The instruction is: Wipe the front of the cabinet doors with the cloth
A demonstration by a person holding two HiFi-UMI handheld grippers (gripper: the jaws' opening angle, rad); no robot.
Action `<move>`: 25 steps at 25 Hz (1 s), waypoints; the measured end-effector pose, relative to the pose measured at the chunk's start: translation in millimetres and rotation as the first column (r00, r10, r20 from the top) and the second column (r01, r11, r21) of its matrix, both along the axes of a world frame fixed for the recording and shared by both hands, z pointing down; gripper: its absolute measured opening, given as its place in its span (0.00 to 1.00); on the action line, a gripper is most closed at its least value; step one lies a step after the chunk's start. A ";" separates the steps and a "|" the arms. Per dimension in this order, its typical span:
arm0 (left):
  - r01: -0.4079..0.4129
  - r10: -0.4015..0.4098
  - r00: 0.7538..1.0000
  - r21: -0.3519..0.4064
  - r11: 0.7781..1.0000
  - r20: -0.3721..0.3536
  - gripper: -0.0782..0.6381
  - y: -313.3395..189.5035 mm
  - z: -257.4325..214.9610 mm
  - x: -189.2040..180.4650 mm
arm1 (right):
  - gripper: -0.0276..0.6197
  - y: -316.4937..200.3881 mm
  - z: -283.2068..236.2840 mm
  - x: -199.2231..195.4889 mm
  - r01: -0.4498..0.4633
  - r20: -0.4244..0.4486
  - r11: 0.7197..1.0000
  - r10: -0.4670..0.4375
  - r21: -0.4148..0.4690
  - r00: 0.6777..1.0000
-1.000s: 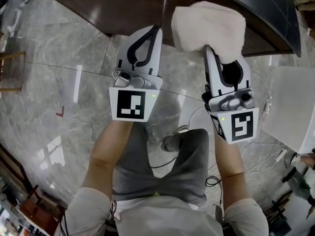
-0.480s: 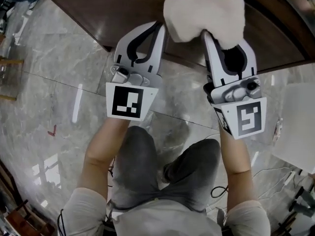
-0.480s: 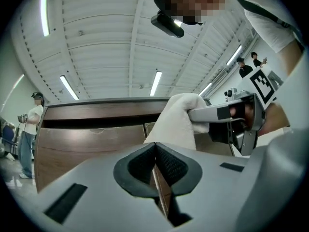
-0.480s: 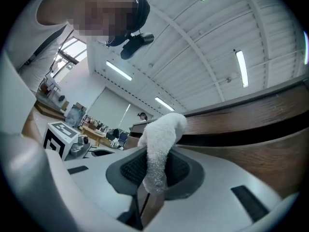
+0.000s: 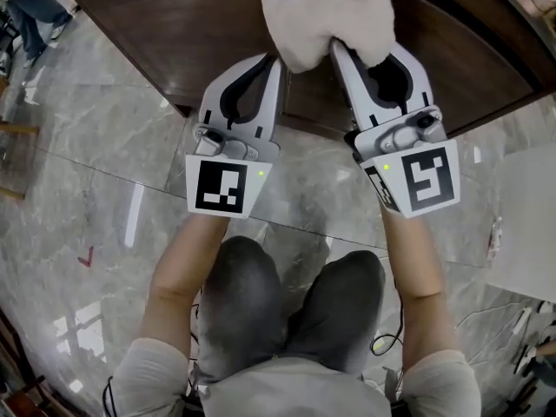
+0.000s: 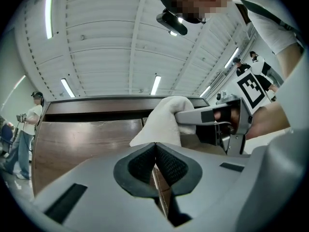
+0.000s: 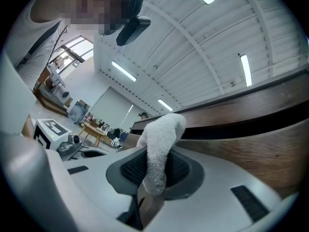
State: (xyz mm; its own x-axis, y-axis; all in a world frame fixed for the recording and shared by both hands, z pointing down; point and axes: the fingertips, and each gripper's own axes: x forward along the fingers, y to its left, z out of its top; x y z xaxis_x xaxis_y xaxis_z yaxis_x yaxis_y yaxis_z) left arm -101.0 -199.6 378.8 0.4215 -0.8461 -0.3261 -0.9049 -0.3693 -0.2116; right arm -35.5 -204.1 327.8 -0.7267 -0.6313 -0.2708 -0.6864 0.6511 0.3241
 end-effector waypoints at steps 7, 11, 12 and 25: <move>-0.009 0.009 1.000 0.000 1.000 -0.029 0.13 -6.5 -10.4 2.8 | 0.17 -8.8 9.3 -2.1 -0.036 0.000 0.999 0.036 0.015 0.999; -0.023 0.022 0.999 -0.045 0.999 -0.025 0.13 -4.6 -19.3 15.9 | 0.17 -11.1 11.0 11.0 -0.054 0.007 0.999 0.054 0.005 0.999; -0.024 0.023 0.999 -0.045 0.999 -0.027 0.13 -4.0 -23.8 16.7 | 0.17 -11.4 10.7 13.6 -0.059 0.010 0.998 0.059 0.005 0.998; -0.053 0.053 0.998 -0.004 0.999 -0.026 0.13 -0.1 -37.0 49.0 | 0.17 -13.0 9.5 79.1 -0.160 0.038 0.987 0.159 0.013 0.987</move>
